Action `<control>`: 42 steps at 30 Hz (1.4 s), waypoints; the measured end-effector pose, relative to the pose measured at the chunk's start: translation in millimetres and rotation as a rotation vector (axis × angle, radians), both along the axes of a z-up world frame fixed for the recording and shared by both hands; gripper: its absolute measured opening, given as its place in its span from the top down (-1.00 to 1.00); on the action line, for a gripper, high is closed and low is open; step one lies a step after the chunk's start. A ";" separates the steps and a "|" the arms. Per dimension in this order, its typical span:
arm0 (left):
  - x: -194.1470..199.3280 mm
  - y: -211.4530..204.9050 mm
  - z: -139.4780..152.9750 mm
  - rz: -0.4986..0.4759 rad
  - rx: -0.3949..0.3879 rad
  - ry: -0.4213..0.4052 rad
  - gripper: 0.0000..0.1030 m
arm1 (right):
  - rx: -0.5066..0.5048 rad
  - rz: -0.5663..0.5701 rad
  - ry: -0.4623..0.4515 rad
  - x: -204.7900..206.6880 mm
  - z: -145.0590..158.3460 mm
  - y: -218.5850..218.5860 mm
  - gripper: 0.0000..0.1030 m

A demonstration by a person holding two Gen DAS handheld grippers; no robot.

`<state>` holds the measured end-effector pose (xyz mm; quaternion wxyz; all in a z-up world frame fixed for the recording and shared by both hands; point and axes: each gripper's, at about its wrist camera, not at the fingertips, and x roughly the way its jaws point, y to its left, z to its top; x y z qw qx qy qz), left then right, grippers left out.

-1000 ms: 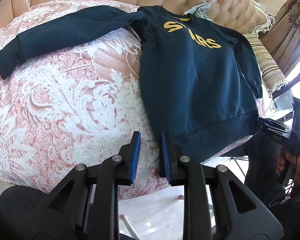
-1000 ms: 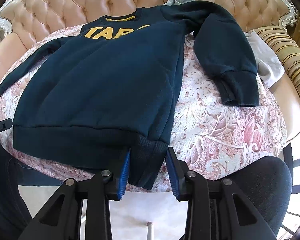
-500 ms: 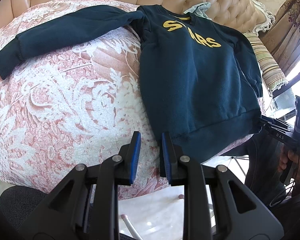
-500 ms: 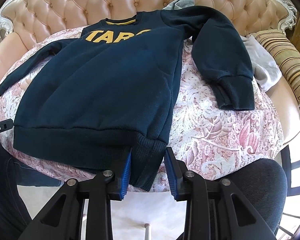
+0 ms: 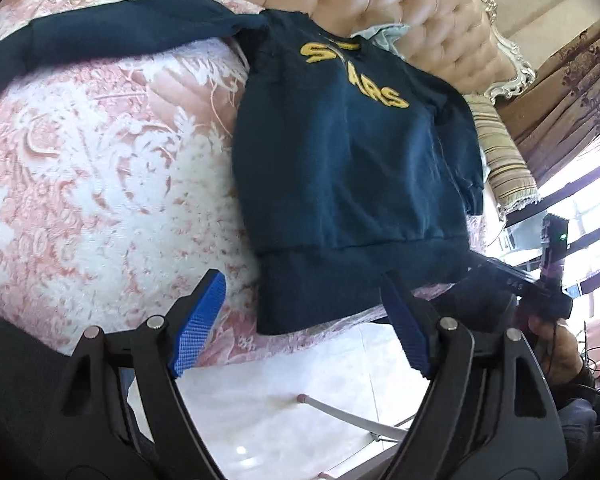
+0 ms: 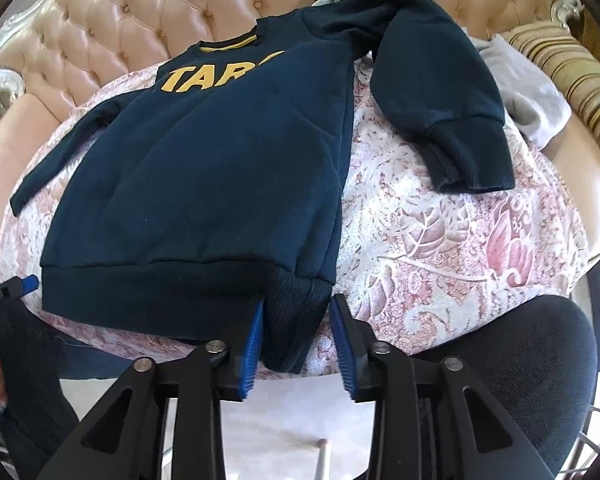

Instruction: Fold clothes

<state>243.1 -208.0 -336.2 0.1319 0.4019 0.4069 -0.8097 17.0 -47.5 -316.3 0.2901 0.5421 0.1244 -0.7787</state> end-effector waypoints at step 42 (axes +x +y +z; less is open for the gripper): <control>-18.4 -2.5 12.1 -0.007 0.096 0.047 0.69 | 0.061 0.220 -0.073 7.1 -13.2 12.5 -0.09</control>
